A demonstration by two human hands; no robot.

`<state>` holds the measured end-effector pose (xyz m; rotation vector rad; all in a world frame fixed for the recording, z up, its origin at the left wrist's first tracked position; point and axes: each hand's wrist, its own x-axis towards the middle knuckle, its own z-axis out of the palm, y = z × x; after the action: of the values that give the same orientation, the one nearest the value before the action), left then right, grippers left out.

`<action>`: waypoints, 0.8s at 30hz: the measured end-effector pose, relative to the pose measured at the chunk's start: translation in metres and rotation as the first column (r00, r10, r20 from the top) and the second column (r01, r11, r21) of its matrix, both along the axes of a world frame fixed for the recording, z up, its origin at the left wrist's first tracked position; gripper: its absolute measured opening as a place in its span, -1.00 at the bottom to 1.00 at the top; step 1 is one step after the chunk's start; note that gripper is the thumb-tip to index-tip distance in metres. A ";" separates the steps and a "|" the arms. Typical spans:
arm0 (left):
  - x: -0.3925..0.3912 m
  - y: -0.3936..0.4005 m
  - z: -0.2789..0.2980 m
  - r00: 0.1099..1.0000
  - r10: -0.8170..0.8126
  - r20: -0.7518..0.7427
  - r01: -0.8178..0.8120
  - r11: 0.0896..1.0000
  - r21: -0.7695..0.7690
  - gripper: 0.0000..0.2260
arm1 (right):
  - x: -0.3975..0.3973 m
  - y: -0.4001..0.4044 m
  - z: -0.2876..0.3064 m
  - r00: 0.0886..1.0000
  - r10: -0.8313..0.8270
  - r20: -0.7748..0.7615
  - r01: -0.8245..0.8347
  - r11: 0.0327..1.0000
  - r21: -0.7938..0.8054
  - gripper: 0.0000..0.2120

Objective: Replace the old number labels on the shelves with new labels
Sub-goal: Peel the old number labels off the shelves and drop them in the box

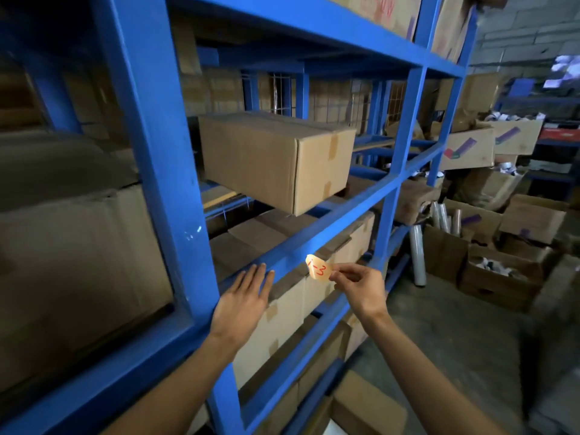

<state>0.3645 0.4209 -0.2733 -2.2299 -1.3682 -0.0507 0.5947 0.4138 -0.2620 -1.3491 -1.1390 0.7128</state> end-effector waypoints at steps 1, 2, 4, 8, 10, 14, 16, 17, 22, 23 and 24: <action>-0.001 0.002 -0.005 1.000 -0.018 -0.005 0.018 1.000 0.022 -0.53 | 0.003 -0.001 -0.009 1.000 0.005 -0.002 -0.005 1.000 -0.014 -0.74; -0.003 0.004 -0.010 1.000 -0.027 0.002 0.027 0.998 0.055 -0.53 | 0.005 -0.002 -0.019 1.000 0.011 -0.001 -0.011 1.000 -0.024 -0.74; -0.005 0.007 -0.017 0.999 -0.038 0.009 0.037 0.991 0.132 -0.54 | 0.008 -0.005 -0.037 1.000 0.026 -0.008 -0.027 0.998 -0.062 -0.78; 0.001 0.003 -0.036 0.997 0.041 0.059 -0.048 0.990 0.130 -0.44 | 0.016 -0.012 -0.076 0.999 0.041 0.014 -0.039 0.989 -0.143 -0.91; 0.007 0.000 -0.055 0.994 0.046 0.095 -0.052 0.997 0.058 -0.34 | 0.021 -0.014 -0.099 1.000 0.025 0.010 -0.023 0.983 -0.183 -0.90; 0.016 -0.006 -0.120 0.996 0.032 0.079 -0.014 0.973 -0.229 -0.15 | 0.033 -0.017 -0.155 0.999 -0.009 0.036 0.020 0.951 -0.309 -0.89; 0.016 -0.007 -0.160 0.994 0.082 0.069 -0.051 0.925 -0.377 -0.22 | 0.038 -0.020 -0.186 0.998 -0.029 0.052 0.047 0.922 -0.385 -0.88; 0.017 -0.005 -0.176 0.993 0.101 0.064 -0.065 0.904 -0.423 -0.26 | 0.040 -0.023 -0.199 0.997 -0.034 0.071 0.061 0.907 -0.417 -0.87; 0.030 0.012 -0.255 0.997 0.070 0.029 -0.040 0.810 -0.585 -0.35 | 0.052 -0.040 -0.285 0.986 -0.053 0.158 0.131 0.831 -0.540 -0.81; 0.031 0.017 -0.269 0.998 0.060 0.014 -0.040 0.796 -0.605 -0.37 | 0.053 -0.043 -0.301 0.983 -0.060 0.171 0.148 0.810 -0.567 -0.82; 0.033 0.022 -0.287 0.999 0.043 0.005 -0.031 0.779 -0.626 -0.38 | 0.055 -0.046 -0.322 0.980 -0.067 0.187 0.167 0.788 -0.593 -0.82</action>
<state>0.3974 0.4430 -0.5603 -2.7342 -1.6078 0.4716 0.6498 0.3674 -0.5844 -2.0364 -0.9649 0.9411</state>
